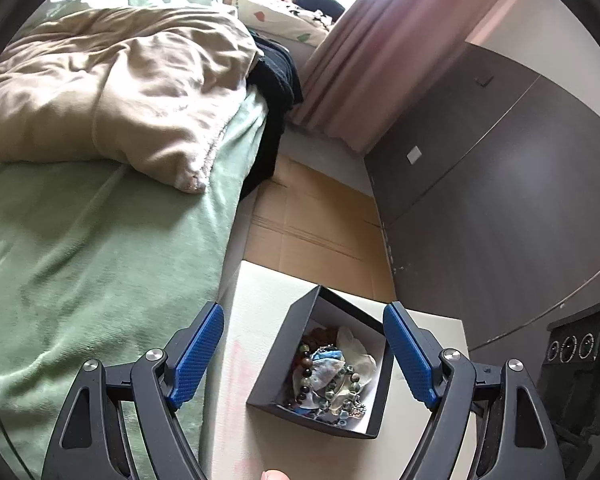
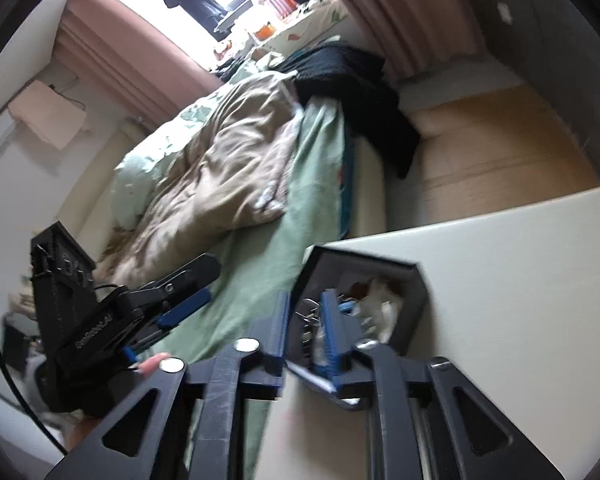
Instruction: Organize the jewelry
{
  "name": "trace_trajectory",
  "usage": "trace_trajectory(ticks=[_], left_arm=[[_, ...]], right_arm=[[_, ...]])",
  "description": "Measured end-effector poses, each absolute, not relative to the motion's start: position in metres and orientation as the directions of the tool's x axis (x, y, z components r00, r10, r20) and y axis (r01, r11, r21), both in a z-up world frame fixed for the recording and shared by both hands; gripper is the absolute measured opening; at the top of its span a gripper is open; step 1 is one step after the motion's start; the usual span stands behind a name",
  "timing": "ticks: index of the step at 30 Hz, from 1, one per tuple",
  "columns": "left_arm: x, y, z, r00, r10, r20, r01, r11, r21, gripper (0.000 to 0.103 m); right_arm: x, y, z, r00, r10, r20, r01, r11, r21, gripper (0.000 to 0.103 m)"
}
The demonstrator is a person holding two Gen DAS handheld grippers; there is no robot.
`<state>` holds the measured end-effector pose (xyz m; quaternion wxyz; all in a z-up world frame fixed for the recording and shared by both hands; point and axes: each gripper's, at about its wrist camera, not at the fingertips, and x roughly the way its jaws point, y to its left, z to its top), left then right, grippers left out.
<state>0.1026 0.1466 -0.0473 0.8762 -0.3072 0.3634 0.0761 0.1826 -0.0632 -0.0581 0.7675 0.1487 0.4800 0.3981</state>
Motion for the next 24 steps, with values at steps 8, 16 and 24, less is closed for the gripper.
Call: trace_trajectory(ticks=[8,16,24], left_arm=[[0.1,0.136,-0.045,0.724,-0.096,-0.683,-0.343,0.81,-0.477,0.082],[0.096,0.104,-0.037,0.711,-0.074,-0.699,-0.307,0.862,-0.403,0.082],[0.082,0.066,-0.028,0.715,-0.036,-0.698,-0.26,0.914,-0.313,0.087]], right_arm=[[0.182,-0.091,-0.055,0.294,0.71,-0.64,-0.423,0.697,0.579,0.056],[0.167,-0.128,-0.035,0.392,0.625,-0.675,-0.415,0.775,0.477,0.056],[0.153,-0.167,-0.019,0.458,0.545,-0.702,-0.388,0.834,0.393,0.06]])
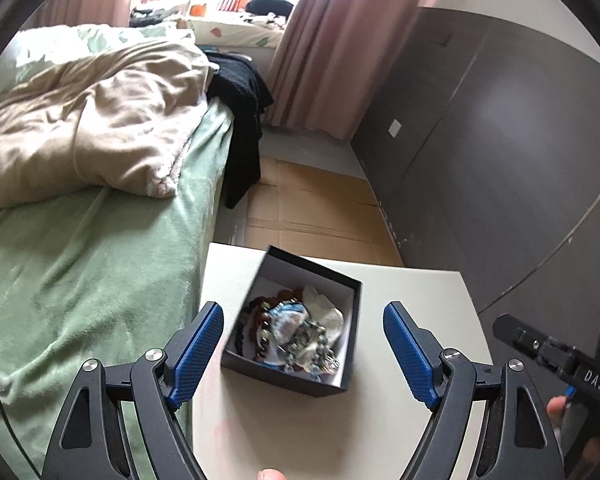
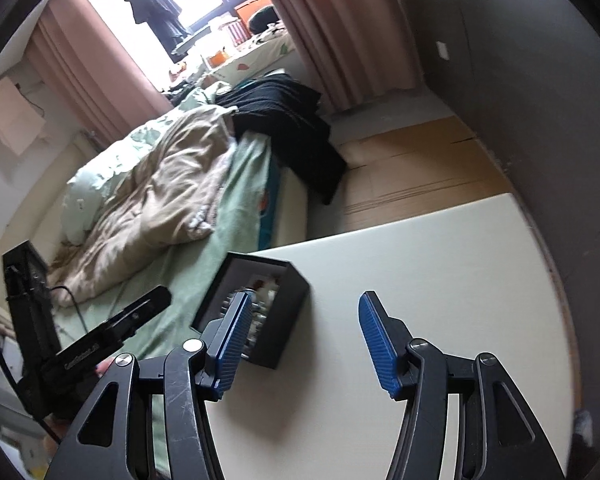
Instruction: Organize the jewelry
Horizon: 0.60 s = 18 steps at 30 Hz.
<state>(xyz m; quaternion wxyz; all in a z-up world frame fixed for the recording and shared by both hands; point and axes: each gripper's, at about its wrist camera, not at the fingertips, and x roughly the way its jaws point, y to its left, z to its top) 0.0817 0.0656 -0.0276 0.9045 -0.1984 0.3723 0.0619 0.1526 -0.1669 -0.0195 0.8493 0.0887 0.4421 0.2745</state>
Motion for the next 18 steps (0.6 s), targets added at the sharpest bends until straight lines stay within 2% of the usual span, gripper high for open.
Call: trace_trajectory(ticks=[3,10,12,13,14,18], left_arm=[[0.073,0.05,-0.022,0.734,-0.022,-0.679,-0.233,0.93,-0.283,0.098],[0.054,0.027,-0.013,0.769,-0.007,-0.639,-0.202,0.946,-0.254,0.1],[0.05,0.021,-0.012,0.778,0.02,-0.628,-0.21,0.95,-0.23,0.103],[0.048,0.018,-0.012,0.781,0.032,-0.624,-0.212,0.953,-0.217,0.103],[0.046,0.015,-0.012,0.782,0.043,-0.622,-0.216,0.955,-0.205,0.103],[0.039,0.008,-0.011,0.791,0.057,-0.61,-0.227,0.952,-0.206,0.103]], right_arm=[[0.145,-0.18,-0.018,0.492,0.511,-0.705,-0.376,0.855,0.358,0.069],[0.133,-0.191,-0.017,0.533,0.4,-0.745,-0.311,0.912,0.267,0.072],[0.128,-0.191,-0.012,0.537,0.4,-0.743,-0.324,0.911,0.256,0.083],[0.125,-0.193,-0.009,0.537,0.407,-0.739,-0.331,0.907,0.259,0.1],[0.122,-0.195,-0.006,0.541,0.411,-0.734,-0.335,0.905,0.26,0.103],[0.114,-0.203,-0.001,0.545,0.405,-0.734,-0.347,0.906,0.242,0.103]])
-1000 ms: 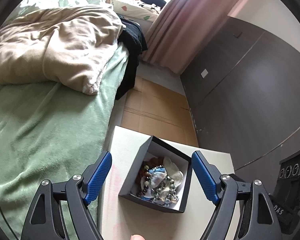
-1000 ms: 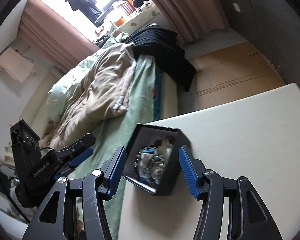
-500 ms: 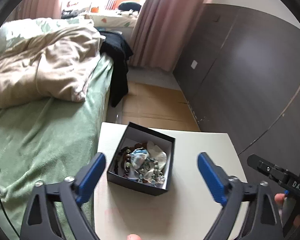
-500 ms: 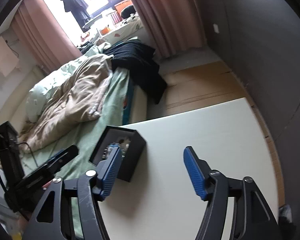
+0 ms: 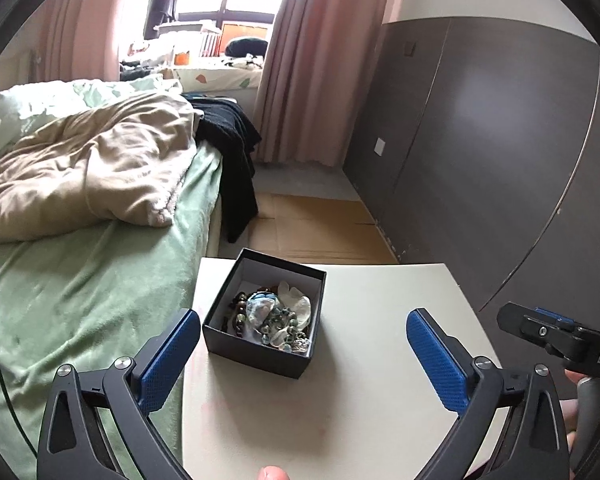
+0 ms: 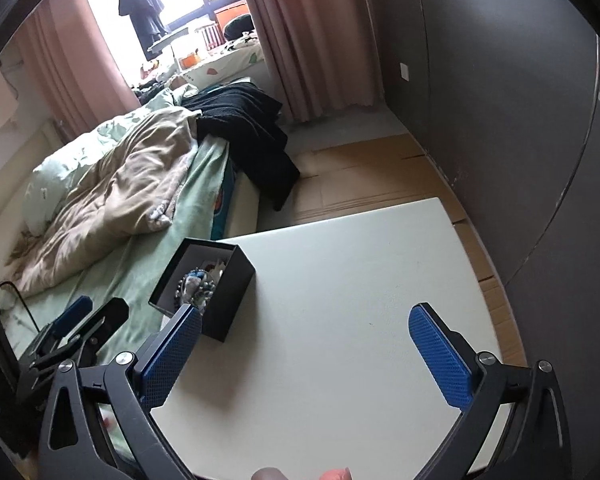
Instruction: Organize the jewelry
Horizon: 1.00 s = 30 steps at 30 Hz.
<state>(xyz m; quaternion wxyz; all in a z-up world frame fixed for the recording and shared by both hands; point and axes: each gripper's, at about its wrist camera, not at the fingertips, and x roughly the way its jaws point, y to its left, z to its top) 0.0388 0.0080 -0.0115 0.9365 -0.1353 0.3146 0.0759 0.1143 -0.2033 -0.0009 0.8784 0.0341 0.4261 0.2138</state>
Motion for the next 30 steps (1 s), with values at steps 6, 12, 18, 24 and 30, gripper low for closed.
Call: trace_trajectory(ticks=[6,12,18,24,30], left_arm=[[0.03,0.0,-0.006,0.807,0.071,-0.586,-0.235,0.95,-0.208,0.103],[0.031,-0.006,-0.005,0.806,0.068,-0.588,-0.232,0.95,-0.208,0.103],[0.031,-0.006,-0.006,0.805,0.07,-0.589,-0.235,0.949,-0.209,0.103],[0.029,-0.004,-0.005,0.81,0.07,-0.583,-0.237,0.948,-0.215,0.103],[0.026,-0.004,-0.005,0.812,0.063,-0.581,-0.232,0.947,-0.221,0.103]], right_arm=[[0.108,-0.219,0.004,0.551,0.413,-0.725,-0.357,0.902,0.242,0.103],[0.104,-0.229,0.003,0.556,0.428,-0.713,-0.372,0.895,0.247,0.103],[0.104,-0.227,0.004,0.543,0.432,-0.72,-0.387,0.89,0.242,0.103],[0.104,-0.227,0.005,0.551,0.43,-0.715,-0.38,0.892,0.243,0.103],[0.101,-0.228,0.007,0.552,0.431,-0.714,-0.39,0.89,0.235,0.103]])
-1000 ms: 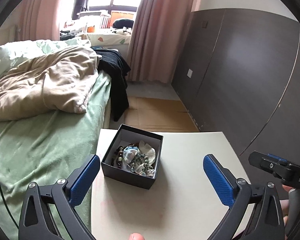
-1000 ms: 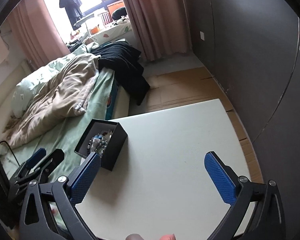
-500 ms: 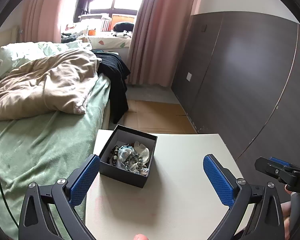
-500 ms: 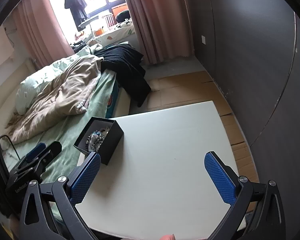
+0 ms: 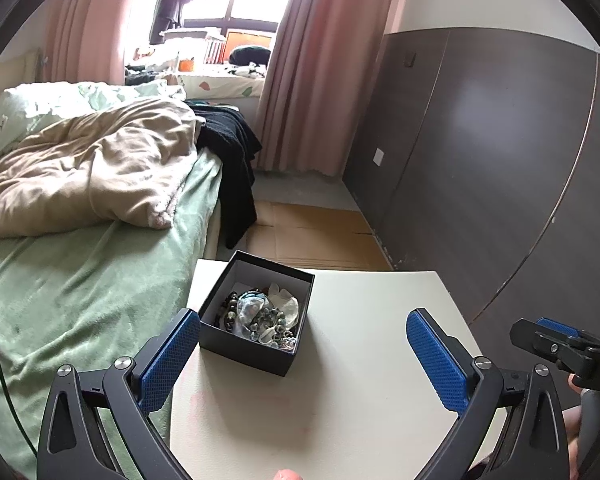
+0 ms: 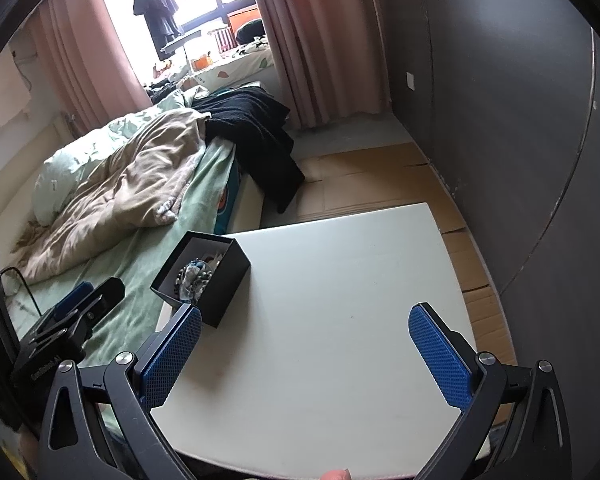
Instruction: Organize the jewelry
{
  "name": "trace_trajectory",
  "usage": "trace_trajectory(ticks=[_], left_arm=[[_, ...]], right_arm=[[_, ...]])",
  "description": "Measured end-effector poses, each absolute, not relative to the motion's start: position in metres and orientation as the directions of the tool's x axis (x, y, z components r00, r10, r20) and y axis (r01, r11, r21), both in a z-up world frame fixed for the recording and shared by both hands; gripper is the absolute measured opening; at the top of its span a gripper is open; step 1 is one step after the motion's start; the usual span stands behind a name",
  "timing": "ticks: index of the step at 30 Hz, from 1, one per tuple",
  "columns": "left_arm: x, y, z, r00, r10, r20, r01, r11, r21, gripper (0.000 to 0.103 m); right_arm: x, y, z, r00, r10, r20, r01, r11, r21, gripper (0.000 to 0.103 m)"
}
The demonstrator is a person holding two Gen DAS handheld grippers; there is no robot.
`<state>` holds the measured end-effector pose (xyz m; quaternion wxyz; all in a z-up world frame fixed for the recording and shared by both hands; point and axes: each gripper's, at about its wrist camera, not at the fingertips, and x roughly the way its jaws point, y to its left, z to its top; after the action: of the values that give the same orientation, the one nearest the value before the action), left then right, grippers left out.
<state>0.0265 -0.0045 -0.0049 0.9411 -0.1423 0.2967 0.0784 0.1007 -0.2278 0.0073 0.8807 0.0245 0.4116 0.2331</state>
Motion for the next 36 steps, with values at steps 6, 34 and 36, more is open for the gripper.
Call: trace_trajectory(ticks=[6,34,36], left_arm=[[0.024,-0.008,-0.002,0.816,0.078,-0.572,-0.228,0.954,-0.195,0.103],[0.025,-0.015,0.002,0.823,0.078,-0.563,-0.222,0.956,-0.193,0.103],[0.025,-0.015,0.001,0.822,0.079,-0.564,-0.222,0.956,-0.19,0.103]], right_arm=[[0.1,-0.23,0.009,0.567,0.428,-0.703,-0.383,0.893,0.235,0.103],[0.104,-0.241,0.017,0.574,0.417,-0.705,-0.391,0.896,0.212,0.103],[0.104,-0.24,0.017,0.577,0.416,-0.703,-0.392,0.896,0.209,0.103]])
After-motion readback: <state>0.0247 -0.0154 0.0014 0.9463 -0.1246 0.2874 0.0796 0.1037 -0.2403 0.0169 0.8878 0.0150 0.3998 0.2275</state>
